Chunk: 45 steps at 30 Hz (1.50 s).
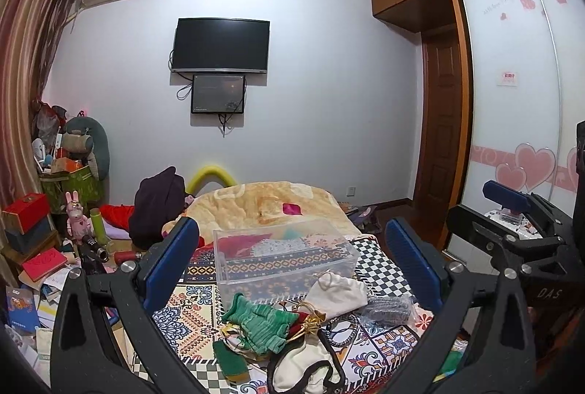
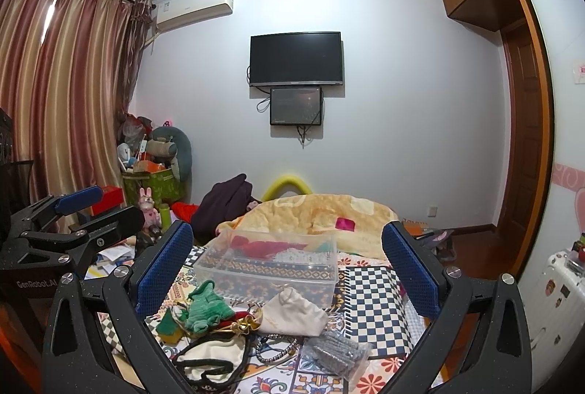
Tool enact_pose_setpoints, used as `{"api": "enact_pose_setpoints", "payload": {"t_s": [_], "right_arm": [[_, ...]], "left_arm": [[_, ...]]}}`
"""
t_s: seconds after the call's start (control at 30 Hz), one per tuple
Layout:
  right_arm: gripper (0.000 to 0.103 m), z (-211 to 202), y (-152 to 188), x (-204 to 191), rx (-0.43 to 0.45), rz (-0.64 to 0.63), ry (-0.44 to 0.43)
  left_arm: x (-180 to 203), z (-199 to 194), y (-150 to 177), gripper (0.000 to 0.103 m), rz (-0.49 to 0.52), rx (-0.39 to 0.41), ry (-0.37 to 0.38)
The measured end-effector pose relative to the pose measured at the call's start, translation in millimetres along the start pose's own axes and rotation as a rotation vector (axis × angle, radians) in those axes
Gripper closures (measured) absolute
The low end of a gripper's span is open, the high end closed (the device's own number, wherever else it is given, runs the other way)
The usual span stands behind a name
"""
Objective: Organize soft objects
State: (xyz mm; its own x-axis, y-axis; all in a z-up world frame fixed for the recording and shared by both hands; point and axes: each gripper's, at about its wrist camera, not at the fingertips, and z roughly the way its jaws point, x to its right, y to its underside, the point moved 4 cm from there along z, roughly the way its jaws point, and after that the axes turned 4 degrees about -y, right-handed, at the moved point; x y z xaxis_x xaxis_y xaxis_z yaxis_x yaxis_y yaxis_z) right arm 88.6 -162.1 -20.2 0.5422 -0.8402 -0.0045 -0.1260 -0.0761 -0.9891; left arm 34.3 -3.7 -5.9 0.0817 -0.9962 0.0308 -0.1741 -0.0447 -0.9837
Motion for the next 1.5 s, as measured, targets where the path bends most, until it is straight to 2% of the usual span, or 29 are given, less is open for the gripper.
{"api": "enact_pose_setpoints", "payload": {"t_s": [1.13,1.3,1.5], "right_arm": [[0.000,-1,-5,-2,0.008,-0.001,-0.001],[0.000,5,3,4,-0.016,0.013,-0.003],[0.000,25,24,21,-0.108,0.037,0.014]], "left_arm": [[2,2,0,0.000,-0.006,-0.002,0.010],[1,7,6,0.000,0.002,-0.021,0.010],[-6,29,26,0.000,0.005,-0.107,0.009]]}}
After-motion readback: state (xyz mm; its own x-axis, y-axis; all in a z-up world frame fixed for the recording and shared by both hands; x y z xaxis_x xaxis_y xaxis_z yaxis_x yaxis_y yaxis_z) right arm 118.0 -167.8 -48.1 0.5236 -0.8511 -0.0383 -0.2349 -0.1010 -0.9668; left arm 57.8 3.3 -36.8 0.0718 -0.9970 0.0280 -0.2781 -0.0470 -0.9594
